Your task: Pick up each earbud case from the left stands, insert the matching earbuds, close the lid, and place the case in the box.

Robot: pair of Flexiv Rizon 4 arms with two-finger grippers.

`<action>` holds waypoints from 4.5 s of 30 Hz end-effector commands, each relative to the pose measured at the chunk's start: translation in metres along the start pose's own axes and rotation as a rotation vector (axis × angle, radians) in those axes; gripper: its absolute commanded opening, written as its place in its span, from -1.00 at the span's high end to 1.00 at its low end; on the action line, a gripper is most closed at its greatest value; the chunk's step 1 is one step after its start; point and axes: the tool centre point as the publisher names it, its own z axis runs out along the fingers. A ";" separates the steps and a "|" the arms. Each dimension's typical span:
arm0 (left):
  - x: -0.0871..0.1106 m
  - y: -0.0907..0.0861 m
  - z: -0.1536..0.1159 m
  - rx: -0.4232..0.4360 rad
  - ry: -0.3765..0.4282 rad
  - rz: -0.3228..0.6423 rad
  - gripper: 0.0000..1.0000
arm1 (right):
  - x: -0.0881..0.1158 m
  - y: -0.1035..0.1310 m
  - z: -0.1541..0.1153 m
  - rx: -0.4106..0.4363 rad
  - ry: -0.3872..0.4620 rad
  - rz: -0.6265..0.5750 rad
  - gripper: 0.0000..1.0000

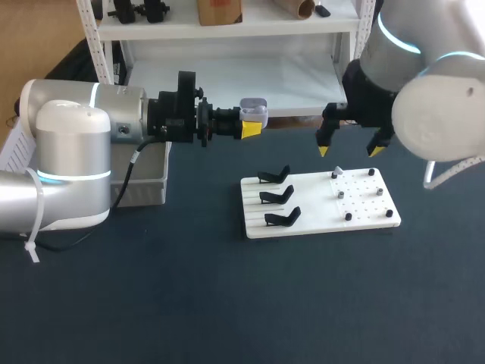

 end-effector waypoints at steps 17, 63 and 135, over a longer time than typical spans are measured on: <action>0.000 -0.001 0.000 -0.004 -0.002 0.001 1.00 | -0.008 -0.004 0.022 -0.013 -0.032 -0.008 -1.00; 0.000 -0.001 0.000 -0.004 -0.002 0.001 1.00 | -0.025 -0.023 0.109 -0.079 0.041 0.338 0.20; 0.000 -0.001 0.000 -0.004 -0.002 0.001 1.00 | -0.002 0.074 -0.073 -0.215 0.166 -0.095 1.00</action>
